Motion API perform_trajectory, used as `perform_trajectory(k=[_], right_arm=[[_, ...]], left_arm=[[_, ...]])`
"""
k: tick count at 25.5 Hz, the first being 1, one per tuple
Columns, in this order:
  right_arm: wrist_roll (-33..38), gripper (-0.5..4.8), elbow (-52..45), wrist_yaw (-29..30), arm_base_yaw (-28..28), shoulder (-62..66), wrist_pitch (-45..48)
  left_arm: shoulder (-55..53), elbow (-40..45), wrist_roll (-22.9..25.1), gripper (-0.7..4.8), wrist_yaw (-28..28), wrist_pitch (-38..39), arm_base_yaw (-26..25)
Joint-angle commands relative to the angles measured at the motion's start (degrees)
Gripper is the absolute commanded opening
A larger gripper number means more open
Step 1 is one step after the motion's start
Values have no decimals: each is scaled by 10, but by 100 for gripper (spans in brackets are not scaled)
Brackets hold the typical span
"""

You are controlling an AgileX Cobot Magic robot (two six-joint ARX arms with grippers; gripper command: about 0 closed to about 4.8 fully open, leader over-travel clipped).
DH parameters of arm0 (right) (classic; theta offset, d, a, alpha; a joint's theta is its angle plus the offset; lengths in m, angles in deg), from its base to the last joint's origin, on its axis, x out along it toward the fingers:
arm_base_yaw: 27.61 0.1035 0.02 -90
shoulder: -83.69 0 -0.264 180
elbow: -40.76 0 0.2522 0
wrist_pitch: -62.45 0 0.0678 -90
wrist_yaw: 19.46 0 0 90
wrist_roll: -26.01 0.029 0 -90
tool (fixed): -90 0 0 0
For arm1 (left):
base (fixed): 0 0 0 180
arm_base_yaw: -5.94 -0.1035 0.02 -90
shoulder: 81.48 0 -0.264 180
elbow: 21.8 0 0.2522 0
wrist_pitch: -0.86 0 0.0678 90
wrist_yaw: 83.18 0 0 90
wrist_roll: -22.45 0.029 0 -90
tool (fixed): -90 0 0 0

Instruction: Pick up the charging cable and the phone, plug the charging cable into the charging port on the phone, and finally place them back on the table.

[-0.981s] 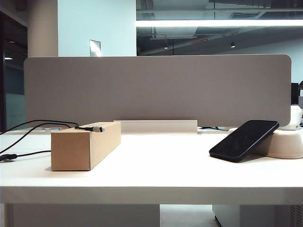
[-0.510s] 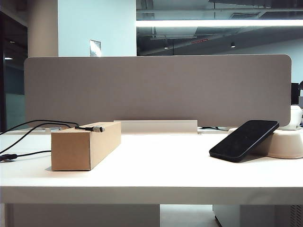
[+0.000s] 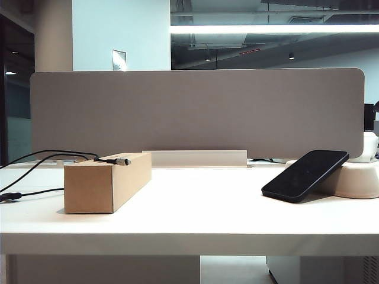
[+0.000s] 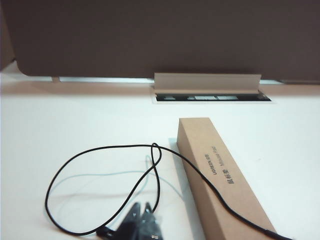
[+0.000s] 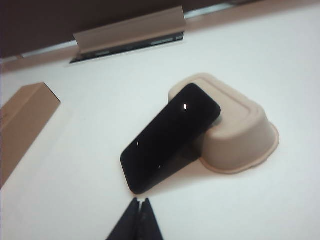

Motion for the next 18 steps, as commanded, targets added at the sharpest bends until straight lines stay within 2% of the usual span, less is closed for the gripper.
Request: perform_trajectory(k=[1,5,10,12,17,18], right_arm=[[2,-1,16,16,0,38,12],[3,-1,35,52,0,97,23],[50,4,69,61,0,187,22],[50,71,89,70,0,239,22],[52,79,104,92,0,305,53],[55,98,104,96,0,316,63]], left_arm=[[-31,-17,2,-6,-27,-3,1],[-79,-40,2,-6,-49,-3,1],[-145,-83,2,-6,-70,0,1],[-181,-114,2,-6,-70,4,1],[-229,-154,2,-6,-71,16,3],[-237,-160,4,-6,-74,19,7]])
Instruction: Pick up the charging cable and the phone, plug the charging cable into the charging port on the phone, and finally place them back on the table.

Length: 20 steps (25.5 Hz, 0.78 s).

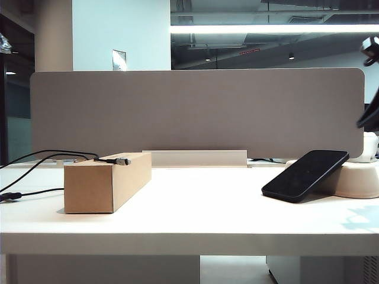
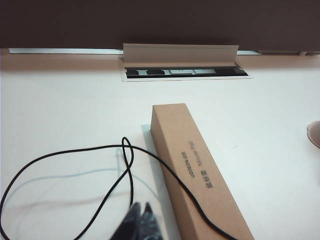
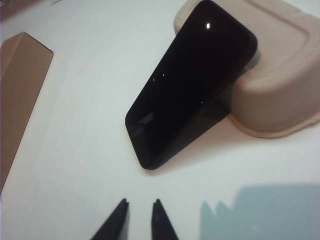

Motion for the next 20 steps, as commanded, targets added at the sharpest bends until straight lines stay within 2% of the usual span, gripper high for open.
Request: perform_trajectory(k=[1,6,9,20], right_arm=[[13,122,3,17,0,30,45],[64,277,3,39,0,90,96],[78,323,3,47,0,126,123],[182,339,4,78,0,236,255]], left_arm=[[-22,-18,9,-6,-9,4,10],[-57,-47,64,-6,-12,26,47],[-77,-65,92,-6,-12,49,70],[-165,-105,155,-6,-12,125,131]])
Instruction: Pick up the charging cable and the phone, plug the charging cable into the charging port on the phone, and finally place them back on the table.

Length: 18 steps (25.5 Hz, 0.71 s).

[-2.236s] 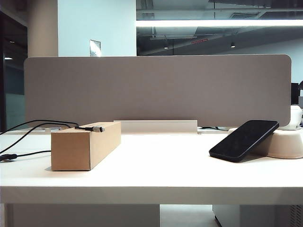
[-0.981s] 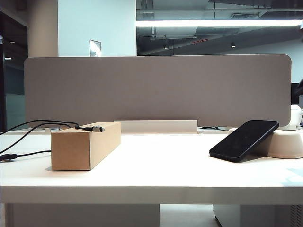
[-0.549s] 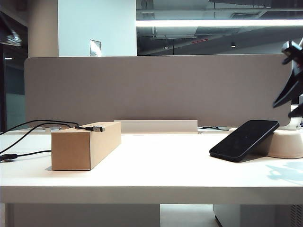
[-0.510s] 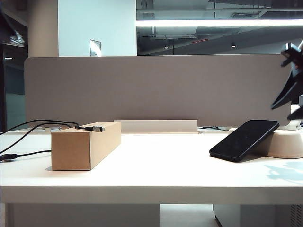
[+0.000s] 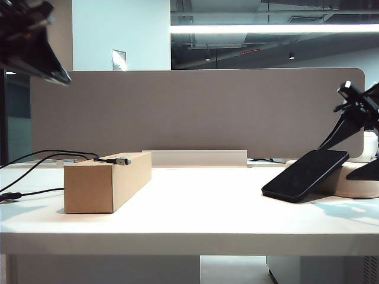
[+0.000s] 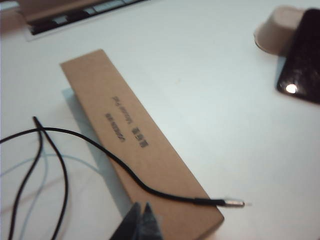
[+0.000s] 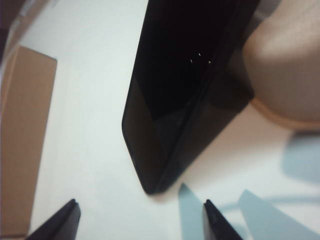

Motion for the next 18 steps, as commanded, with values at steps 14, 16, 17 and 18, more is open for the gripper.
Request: perform_trajectory(k=[14,16,17,18], right_arm=[[43,380,36,13,1,134,127],[43,380,48,13,1,146,127],[43,380,54,13,2,151,127],[43,380,58,12,5,155,127]], left_arm=[[-45,-101,14,-4,-5,85,32],[-44,-107,14,-4,-5,84,32],[-44,-109,14,-4,-4,85,32],[-45,-111,14,-4,-4,85,32]])
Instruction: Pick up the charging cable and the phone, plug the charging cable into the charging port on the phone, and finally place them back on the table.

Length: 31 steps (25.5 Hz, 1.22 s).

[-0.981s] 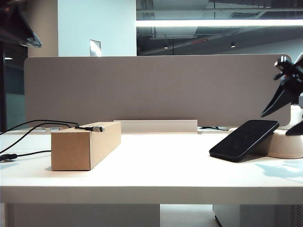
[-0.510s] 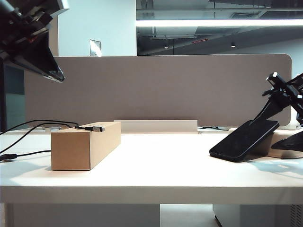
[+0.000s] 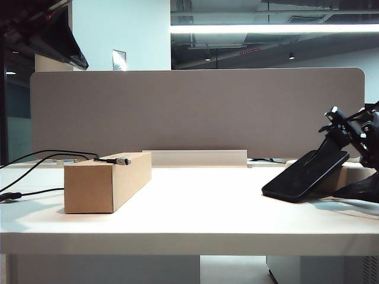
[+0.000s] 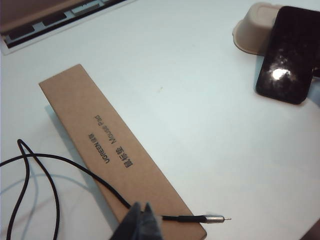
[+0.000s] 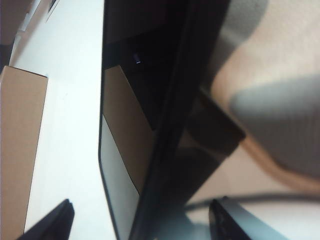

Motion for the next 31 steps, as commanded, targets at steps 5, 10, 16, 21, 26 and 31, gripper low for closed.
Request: perform_trajectory(k=[5,10,16,21,26,31], right_arm=[[0,379,58,-3,31,50,14],[0,378,75,-37,54,83,18],[0,261,75,-42,55,101,17],[0,174,74,-56,55,107,18],[0,17,74,-55,55,107,18],[0,-2,74,-30,55,107,19]], left_arm=[[0,-6,0,-4,-2,1,2],[0,-7,0,-4,-2,1,2],[1,-7,1,-5,-3,1,2],[1,-7,1,-5,-2,1,2],[1,-7,0,-5,-3,1,2],[1,-7,0,-5,-3,1,2]])
